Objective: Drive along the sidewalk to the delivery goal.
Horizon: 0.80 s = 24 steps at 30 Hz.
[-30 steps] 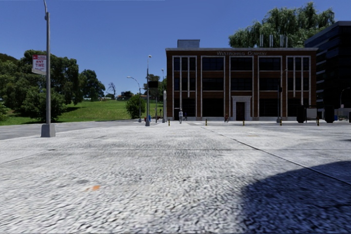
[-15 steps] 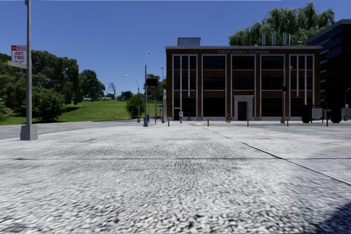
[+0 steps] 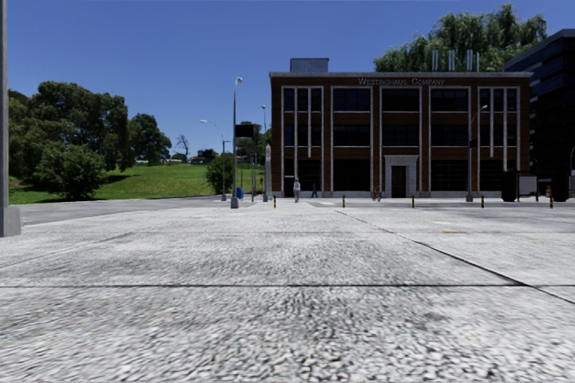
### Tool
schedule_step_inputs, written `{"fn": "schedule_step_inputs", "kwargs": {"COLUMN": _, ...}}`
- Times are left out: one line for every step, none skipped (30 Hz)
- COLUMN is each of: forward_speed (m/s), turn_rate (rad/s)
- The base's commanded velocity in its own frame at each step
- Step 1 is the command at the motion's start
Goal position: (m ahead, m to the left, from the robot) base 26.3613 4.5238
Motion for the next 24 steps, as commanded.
{"fn": "schedule_step_inputs", "kwargs": {"forward_speed": 1.94, "turn_rate": -0.18}}
{"fn": "schedule_step_inputs", "kwargs": {"forward_speed": 1.94, "turn_rate": -0.18}}
{"fn": "schedule_step_inputs", "kwargs": {"forward_speed": 1.94, "turn_rate": -0.18}}
{"fn": "schedule_step_inputs", "kwargs": {"forward_speed": 1.94, "turn_rate": -0.18}}
{"fn": "schedule_step_inputs", "kwargs": {"forward_speed": 1.94, "turn_rate": -0.18}}
{"fn": "schedule_step_inputs", "kwargs": {"forward_speed": 1.94, "turn_rate": -0.18}}
{"fn": "schedule_step_inputs", "kwargs": {"forward_speed": 1.94, "turn_rate": -0.14}}
{"fn": "schedule_step_inputs", "kwargs": {"forward_speed": 1.94, "turn_rate": -0.12}}
{"fn": "schedule_step_inputs", "kwargs": {"forward_speed": 1.94, "turn_rate": -0.12}}
{"fn": "schedule_step_inputs", "kwargs": {"forward_speed": 1.94, "turn_rate": -0.06}}
{"fn": "schedule_step_inputs", "kwargs": {"forward_speed": 1.94, "turn_rate": 0.00}}
{"fn": "schedule_step_inputs", "kwargs": {"forward_speed": 1.94, "turn_rate": 0.00}}
{"fn": "schedule_step_inputs", "kwargs": {"forward_speed": 1.94, "turn_rate": 0.00}}
{"fn": "schedule_step_inputs", "kwargs": {"forward_speed": 1.94, "turn_rate": 0.00}}
{"fn": "schedule_step_inputs", "kwargs": {"forward_speed": 1.94, "turn_rate": 0.00}}
{"fn": "schedule_step_inputs", "kwargs": {"forward_speed": 1.94, "turn_rate": 0.00}}
{"fn": "schedule_step_inputs", "kwargs": {"forward_speed": 1.94, "turn_rate": 0.00}}
{"fn": "schedule_step_inputs", "kwargs": {"forward_speed": 1.94, "turn_rate": 0.00}}
{"fn": "schedule_step_inputs", "kwargs": {"forward_speed": 1.94, "turn_rate": 0.00}}
{"fn": "schedule_step_inputs", "kwargs": {"forward_speed": 1.94, "turn_rate": 0.00}}
{"fn": "schedule_step_inputs", "kwargs": {"forward_speed": 1.94, "turn_rate": 0.00}}
{"fn": "schedule_step_inputs", "kwargs": {"forward_speed": 1.94, "turn_rate": 0.00}}
{"fn": "schedule_step_inputs", "kwargs": {"forward_speed": 1.94, "turn_rate": 0.00}}
{"fn": "schedule_step_inputs", "kwargs": {"forward_speed": 1.94, "turn_rate": 0.00}}
